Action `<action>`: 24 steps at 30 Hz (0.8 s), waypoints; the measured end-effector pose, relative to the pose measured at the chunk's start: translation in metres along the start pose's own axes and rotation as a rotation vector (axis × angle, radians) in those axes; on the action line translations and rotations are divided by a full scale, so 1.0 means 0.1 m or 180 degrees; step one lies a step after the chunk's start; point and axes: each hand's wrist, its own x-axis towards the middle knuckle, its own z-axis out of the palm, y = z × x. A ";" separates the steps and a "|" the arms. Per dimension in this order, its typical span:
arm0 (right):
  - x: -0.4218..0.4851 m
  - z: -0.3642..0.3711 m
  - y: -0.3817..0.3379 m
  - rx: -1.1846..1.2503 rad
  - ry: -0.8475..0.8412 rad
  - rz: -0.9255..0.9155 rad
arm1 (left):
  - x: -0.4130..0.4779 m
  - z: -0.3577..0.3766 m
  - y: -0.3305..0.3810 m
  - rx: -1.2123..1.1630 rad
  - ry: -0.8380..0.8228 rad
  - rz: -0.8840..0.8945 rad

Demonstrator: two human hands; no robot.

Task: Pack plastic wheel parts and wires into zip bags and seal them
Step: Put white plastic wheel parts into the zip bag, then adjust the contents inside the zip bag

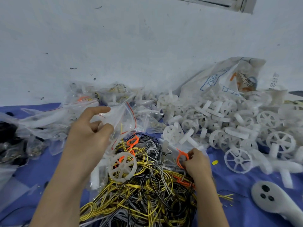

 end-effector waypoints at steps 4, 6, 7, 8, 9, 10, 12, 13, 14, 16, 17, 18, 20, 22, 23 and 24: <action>-0.06 -0.09 -0.07 0.0235 -0.0067 -0.0041 | 0.00 -0.04 -0.01 0.0240 0.0031 -0.0173; -0.05 -0.21 -0.13 0.0406 0.0011 -0.0175 | 0.00 -0.05 -0.01 0.0293 0.0013 -0.0198; -0.05 -0.28 -0.16 0.0510 0.0092 -0.0275 | 0.00 -0.05 -0.01 0.0275 -0.0008 -0.0207; -0.05 -0.34 -0.20 0.0641 0.0209 -0.0362 | 0.00 -0.06 0.00 0.0266 -0.0029 -0.0216; -0.07 -0.41 -0.25 0.0815 0.0371 -0.0447 | -0.01 -0.06 0.01 0.0261 -0.0045 -0.0230; -0.09 -0.47 -0.29 0.1040 0.0573 -0.0498 | -0.01 -0.07 0.01 0.0255 -0.0050 -0.0240; -0.13 -0.59 -0.38 0.1570 0.0951 -0.0521 | 0.01 -0.08 0.01 0.0242 -0.0032 -0.0239; -0.16 -0.66 -0.41 0.1872 0.1006 -0.0476 | 0.02 -0.09 0.01 0.0251 -0.0025 -0.0226; -0.20 -0.71 -0.44 0.2218 0.0965 -0.0437 | 0.02 -0.10 0.00 0.0260 -0.0018 -0.0205; -0.27 -0.81 -0.47 0.2803 0.0752 -0.0404 | 0.02 -0.12 0.00 0.0265 0.0013 -0.0155; -0.31 -0.86 -0.48 0.2920 0.0642 -0.0414 | 0.02 -0.13 0.01 0.0258 0.0042 -0.0132; -0.34 -0.88 -0.50 0.2988 0.0512 -0.0447 | 0.02 -0.14 0.01 0.0240 0.0077 -0.0114; -0.40 -0.89 -0.57 0.3175 0.0174 -0.0500 | 0.02 -0.16 0.03 0.0196 0.0125 -0.0088; -0.44 -0.83 -0.68 0.3405 -0.0228 -0.0481 | 0.02 -0.16 0.03 0.0185 0.0140 -0.0065; -0.47 -0.79 -0.75 0.3542 -0.0417 -0.0443 | 0.02 -0.15 0.03 0.0202 0.0140 -0.0058; -0.49 -0.75 -0.80 0.3701 -0.0590 -0.0409 | 0.01 -0.15 0.03 0.0226 0.0134 -0.0061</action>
